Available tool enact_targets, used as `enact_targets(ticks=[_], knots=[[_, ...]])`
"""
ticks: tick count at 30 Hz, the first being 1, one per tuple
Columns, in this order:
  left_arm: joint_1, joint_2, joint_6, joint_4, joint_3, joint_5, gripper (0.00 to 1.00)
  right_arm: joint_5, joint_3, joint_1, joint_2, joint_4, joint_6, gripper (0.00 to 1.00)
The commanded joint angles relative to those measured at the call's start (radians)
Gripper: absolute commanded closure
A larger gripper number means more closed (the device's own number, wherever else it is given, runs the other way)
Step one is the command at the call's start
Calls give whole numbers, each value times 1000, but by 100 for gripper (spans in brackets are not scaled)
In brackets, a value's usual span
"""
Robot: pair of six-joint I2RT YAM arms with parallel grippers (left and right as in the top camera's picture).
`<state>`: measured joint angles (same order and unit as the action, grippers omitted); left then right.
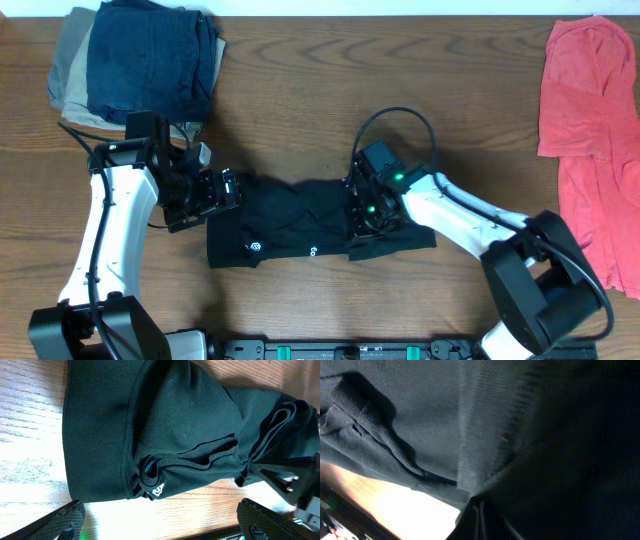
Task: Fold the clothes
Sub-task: 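Fold the right end of the black strip leftward with the right gripper, then release the strip and raise the right gripper back to the right side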
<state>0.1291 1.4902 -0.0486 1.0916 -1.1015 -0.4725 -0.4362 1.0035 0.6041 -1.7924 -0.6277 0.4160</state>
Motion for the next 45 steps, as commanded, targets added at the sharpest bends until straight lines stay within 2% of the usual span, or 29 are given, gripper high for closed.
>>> enact_targets(ticks=[1, 6, 10, 12, 14, 15, 18, 21, 28, 37, 45], knots=[[2, -7, 0, 0, -11, -14, 2, -35, 11, 3, -3, 0, 25, 99], [2, -7, 0, -4, 7, -8, 2, -11, 136, -56, 29, -153, -40, 98], [5, -7, -1, -25, 8, 2, 2, 64, 286, -140, 66, -328, -117, 83], [5, -7, -14, -49, 8, 2, 2, 167, 363, -202, 85, -413, -122, 66], [5, -7, -32, -62, 8, 2, 2, 263, 418, -263, 96, -467, -122, 37], [5, -7, -32, -66, 8, 3, 2, 311, 442, -300, 100, -483, -122, 1], [6, -5, -35, -82, 8, 71, 2, 407, 473, -410, 104, -491, -122, 1], [31, 0, -61, -107, 8, 167, 2, 422, 472, -520, 103, -497, -122, 1], [166, 26, -98, -164, 8, 156, 2, 417, 472, -697, 103, -542, -121, 1], [221, 146, 101, -154, 18, -95, 2, 418, 472, -730, 103, -542, -121, 1], [221, 294, 169, -164, 18, -169, 2, 418, 472, -728, 103, -542, -122, 1]])
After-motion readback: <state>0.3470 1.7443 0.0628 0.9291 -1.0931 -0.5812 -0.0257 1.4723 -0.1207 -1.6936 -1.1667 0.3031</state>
